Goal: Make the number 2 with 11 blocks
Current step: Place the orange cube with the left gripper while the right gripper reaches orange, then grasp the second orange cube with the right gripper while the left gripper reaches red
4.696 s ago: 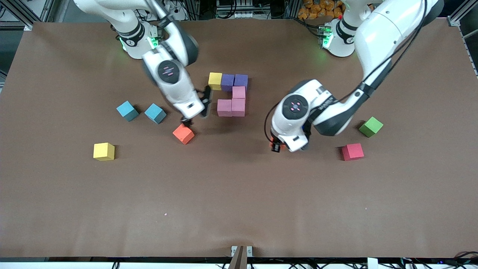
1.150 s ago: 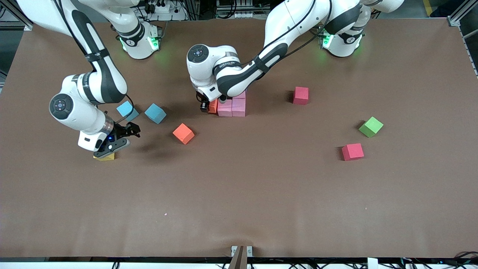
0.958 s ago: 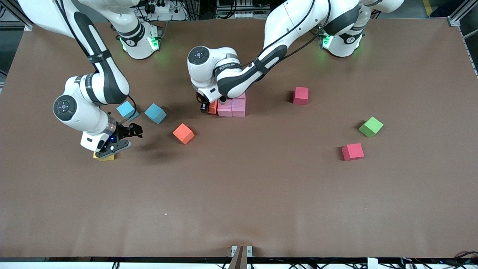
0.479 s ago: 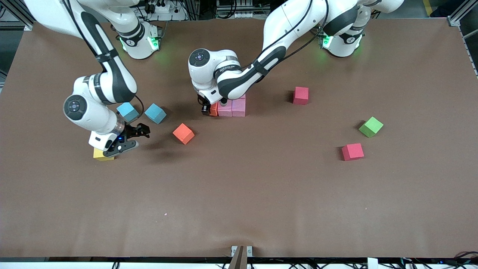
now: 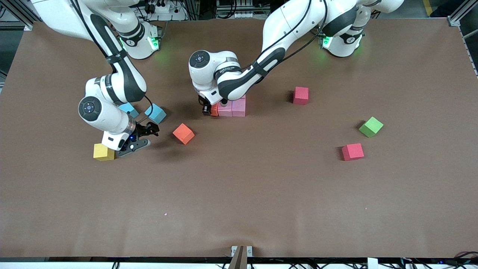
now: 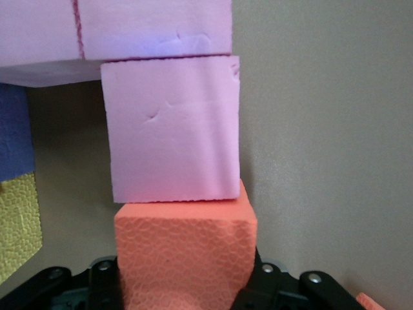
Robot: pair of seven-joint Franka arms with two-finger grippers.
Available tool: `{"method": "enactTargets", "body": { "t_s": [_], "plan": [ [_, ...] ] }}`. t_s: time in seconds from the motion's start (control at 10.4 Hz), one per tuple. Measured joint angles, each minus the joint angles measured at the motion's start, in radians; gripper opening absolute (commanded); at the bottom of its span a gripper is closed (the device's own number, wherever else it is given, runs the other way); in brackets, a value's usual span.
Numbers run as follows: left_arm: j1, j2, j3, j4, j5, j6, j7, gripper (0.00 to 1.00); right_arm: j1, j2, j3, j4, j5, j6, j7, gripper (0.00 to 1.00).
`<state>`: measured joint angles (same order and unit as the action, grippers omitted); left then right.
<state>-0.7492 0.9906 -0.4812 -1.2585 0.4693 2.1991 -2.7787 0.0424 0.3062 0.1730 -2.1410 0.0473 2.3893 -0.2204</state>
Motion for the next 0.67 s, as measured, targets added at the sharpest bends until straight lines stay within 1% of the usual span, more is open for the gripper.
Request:
{"method": "enactTargets", "body": {
  "t_s": [0.48,0.67],
  "plan": [
    [0.0,0.004,0.0,0.006,-0.001,0.008,0.0,1.0,0.0,0.014,0.009,0.007,-0.001,0.002,-0.012,1.0],
    [0.0,-0.004,-0.001,0.019,-0.023,-0.003,0.0,1.0,0.001,0.017,0.016,0.01,-0.002,0.002,-0.025,1.0]
  ]
}}
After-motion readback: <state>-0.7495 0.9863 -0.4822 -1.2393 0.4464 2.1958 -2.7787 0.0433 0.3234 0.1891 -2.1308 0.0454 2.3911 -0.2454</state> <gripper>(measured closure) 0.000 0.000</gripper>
